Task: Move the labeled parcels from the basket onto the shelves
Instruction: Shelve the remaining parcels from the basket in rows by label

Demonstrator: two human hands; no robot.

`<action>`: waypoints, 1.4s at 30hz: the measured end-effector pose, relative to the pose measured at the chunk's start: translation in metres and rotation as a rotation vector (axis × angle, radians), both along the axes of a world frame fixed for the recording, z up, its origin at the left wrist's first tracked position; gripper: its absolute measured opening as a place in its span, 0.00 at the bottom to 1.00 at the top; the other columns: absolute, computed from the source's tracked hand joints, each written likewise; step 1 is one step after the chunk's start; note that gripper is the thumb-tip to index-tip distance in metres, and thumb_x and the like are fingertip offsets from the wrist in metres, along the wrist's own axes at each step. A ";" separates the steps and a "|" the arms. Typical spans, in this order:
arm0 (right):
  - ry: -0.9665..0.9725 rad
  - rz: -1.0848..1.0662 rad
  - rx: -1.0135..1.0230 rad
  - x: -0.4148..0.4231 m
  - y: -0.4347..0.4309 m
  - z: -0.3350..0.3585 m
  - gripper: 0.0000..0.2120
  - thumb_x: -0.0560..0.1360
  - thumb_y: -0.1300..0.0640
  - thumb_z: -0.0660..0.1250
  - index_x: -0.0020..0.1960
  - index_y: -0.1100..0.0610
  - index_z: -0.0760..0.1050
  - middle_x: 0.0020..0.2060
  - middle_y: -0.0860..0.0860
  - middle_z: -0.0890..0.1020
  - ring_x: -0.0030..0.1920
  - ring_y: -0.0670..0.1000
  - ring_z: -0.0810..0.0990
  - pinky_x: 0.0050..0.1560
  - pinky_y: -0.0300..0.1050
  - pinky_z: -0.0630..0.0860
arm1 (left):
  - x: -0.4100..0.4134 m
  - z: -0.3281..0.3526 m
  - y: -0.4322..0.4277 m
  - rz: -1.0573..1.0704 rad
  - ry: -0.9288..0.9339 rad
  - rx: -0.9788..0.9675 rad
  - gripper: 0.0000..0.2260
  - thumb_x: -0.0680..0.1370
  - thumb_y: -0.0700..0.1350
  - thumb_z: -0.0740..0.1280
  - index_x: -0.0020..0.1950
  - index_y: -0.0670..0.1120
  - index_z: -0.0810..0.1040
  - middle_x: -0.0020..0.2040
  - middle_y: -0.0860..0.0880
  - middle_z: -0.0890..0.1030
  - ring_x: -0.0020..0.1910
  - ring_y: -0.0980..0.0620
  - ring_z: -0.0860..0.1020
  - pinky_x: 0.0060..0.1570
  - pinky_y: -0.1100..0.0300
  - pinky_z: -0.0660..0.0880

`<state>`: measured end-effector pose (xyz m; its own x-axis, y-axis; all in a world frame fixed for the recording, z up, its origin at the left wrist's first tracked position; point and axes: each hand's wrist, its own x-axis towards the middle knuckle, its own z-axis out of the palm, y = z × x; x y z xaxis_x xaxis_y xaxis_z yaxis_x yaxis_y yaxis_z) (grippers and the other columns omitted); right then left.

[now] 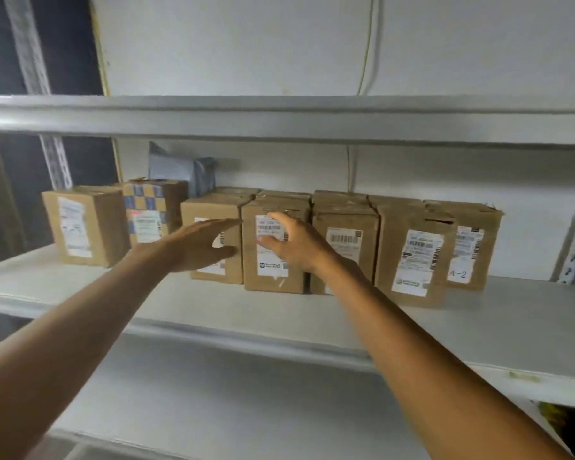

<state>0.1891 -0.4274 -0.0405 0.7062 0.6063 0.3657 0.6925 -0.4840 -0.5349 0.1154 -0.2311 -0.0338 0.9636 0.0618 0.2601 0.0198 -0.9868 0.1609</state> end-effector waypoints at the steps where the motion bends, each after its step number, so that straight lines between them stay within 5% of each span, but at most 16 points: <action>1: 0.041 0.043 0.007 -0.006 0.014 -0.006 0.31 0.78 0.43 0.64 0.77 0.49 0.58 0.73 0.52 0.67 0.71 0.54 0.68 0.68 0.49 0.68 | -0.012 -0.005 0.010 0.027 0.010 -0.031 0.28 0.79 0.53 0.63 0.77 0.55 0.56 0.76 0.49 0.63 0.73 0.45 0.65 0.70 0.50 0.62; 7: 0.310 0.210 0.115 -0.027 0.079 -0.043 0.33 0.77 0.45 0.66 0.77 0.53 0.58 0.75 0.50 0.63 0.73 0.51 0.64 0.68 0.42 0.63 | -0.081 -0.030 0.059 0.193 0.021 -0.201 0.28 0.79 0.49 0.65 0.77 0.53 0.57 0.76 0.49 0.63 0.75 0.47 0.61 0.71 0.53 0.59; 11: 0.374 0.252 0.113 -0.033 0.117 -0.059 0.34 0.76 0.42 0.65 0.77 0.52 0.57 0.76 0.50 0.61 0.75 0.52 0.61 0.73 0.49 0.61 | -0.113 -0.037 0.086 0.279 0.001 -0.294 0.26 0.80 0.48 0.64 0.76 0.52 0.60 0.75 0.48 0.65 0.73 0.48 0.63 0.71 0.53 0.60; 17: 0.389 0.309 0.155 -0.041 0.178 -0.064 0.28 0.79 0.49 0.65 0.75 0.55 0.61 0.73 0.52 0.67 0.72 0.53 0.67 0.61 0.41 0.64 | -0.130 -0.040 0.137 0.313 0.017 -0.379 0.26 0.79 0.54 0.62 0.76 0.53 0.59 0.75 0.46 0.64 0.73 0.46 0.63 0.71 0.48 0.60; 30: 0.182 0.194 0.186 -0.024 0.299 -0.006 0.27 0.79 0.51 0.63 0.75 0.52 0.59 0.67 0.50 0.72 0.58 0.48 0.73 0.51 0.44 0.74 | -0.095 0.000 0.290 0.191 -0.094 -0.379 0.27 0.79 0.53 0.63 0.76 0.56 0.59 0.75 0.47 0.65 0.72 0.44 0.66 0.68 0.46 0.65; 35: 0.094 0.166 0.133 -0.012 0.352 -0.001 0.28 0.78 0.47 0.64 0.76 0.50 0.60 0.73 0.52 0.66 0.70 0.56 0.68 0.65 0.55 0.71 | -0.071 -0.001 0.335 0.162 -0.113 -0.339 0.26 0.79 0.51 0.64 0.76 0.55 0.60 0.75 0.47 0.65 0.73 0.45 0.65 0.68 0.46 0.65; 42: -0.151 0.224 0.153 0.014 0.416 0.016 0.23 0.78 0.50 0.64 0.72 0.49 0.65 0.70 0.51 0.70 0.68 0.55 0.69 0.55 0.46 0.70 | -0.050 0.010 0.397 0.229 -0.158 -0.300 0.26 0.79 0.49 0.65 0.75 0.55 0.61 0.73 0.46 0.67 0.72 0.43 0.66 0.67 0.40 0.65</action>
<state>0.2031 -0.0112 -0.0241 0.4918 0.6708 0.5551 0.8501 -0.2320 -0.4727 0.0656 0.1661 -0.0236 0.8656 0.3659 0.3418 0.1855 -0.8684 0.4598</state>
